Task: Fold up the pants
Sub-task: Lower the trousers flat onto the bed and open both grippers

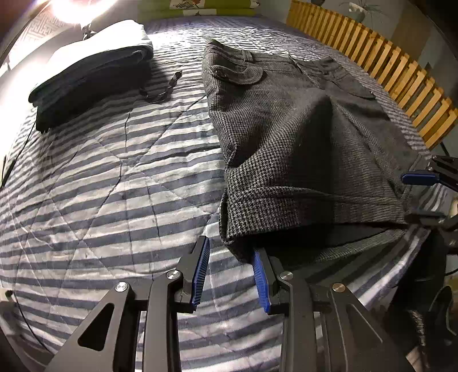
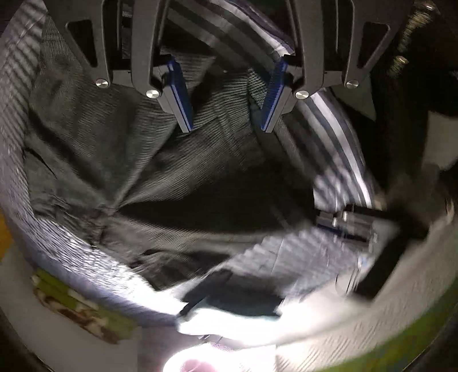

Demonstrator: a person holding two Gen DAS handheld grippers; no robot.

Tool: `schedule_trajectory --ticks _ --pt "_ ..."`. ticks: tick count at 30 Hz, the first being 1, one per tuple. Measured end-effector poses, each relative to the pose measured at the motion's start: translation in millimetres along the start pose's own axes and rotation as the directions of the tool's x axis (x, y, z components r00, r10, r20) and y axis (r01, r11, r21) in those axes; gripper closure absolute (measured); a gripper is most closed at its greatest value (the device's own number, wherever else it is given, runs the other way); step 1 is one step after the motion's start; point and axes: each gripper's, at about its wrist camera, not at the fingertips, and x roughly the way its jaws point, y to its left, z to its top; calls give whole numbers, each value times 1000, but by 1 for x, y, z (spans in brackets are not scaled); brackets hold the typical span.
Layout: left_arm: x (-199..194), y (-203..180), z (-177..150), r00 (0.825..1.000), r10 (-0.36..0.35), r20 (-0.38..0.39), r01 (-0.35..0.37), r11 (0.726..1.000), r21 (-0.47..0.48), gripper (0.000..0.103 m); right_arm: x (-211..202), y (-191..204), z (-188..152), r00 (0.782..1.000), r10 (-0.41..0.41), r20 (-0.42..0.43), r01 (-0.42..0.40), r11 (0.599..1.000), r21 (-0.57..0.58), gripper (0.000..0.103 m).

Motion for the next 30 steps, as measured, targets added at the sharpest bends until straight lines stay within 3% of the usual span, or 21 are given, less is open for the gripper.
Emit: schedule_trajectory --ticks 3,6,9,11,12,15,18,20,23,26,28,30 --pt "8 -6 2 1000 4 2 -4 1000 10 73 21 14 -3 995 -86 -41 82 993 -81 58" --pt "18 -9 4 1000 -1 4 1 1000 4 89 37 26 -5 988 -144 -60 133 980 -149 58" --pt "16 -16 8 999 23 25 -24 999 28 92 48 36 -10 978 -194 -80 173 960 -219 58" --pt "8 -20 10 998 43 42 -45 998 44 93 50 38 -13 968 -238 -81 210 943 -257 73" --pt "2 -21 10 998 50 49 -53 997 53 93 48 34 -12 968 -235 -91 207 947 -245 79" --pt "-17 -28 9 991 118 65 -124 986 113 93 26 22 -12 983 -172 -58 162 976 -142 85" --pt "-21 -38 4 982 177 60 -186 959 214 93 -10 4 -14 998 -53 34 53 999 -10 86" --pt "-7 -40 -2 984 180 2 -175 956 235 93 -18 -7 -22 999 -18 48 16 999 51 86" --pt "21 -44 -11 979 178 -95 -147 952 267 90 -5 -2 -35 999 -42 -9 42 999 6 86" --pt "14 -46 -13 982 167 -90 -136 950 282 89 2 -1 -44 997 -5 -74 4 1000 -14 82" --pt "-2 -42 -12 987 137 -88 -111 959 260 89 -8 -5 -46 998 4 -56 -3 1000 5 81" --pt "-18 -39 -13 989 122 -83 -99 966 238 89 -32 -16 -52 997 74 -14 -73 995 75 80"
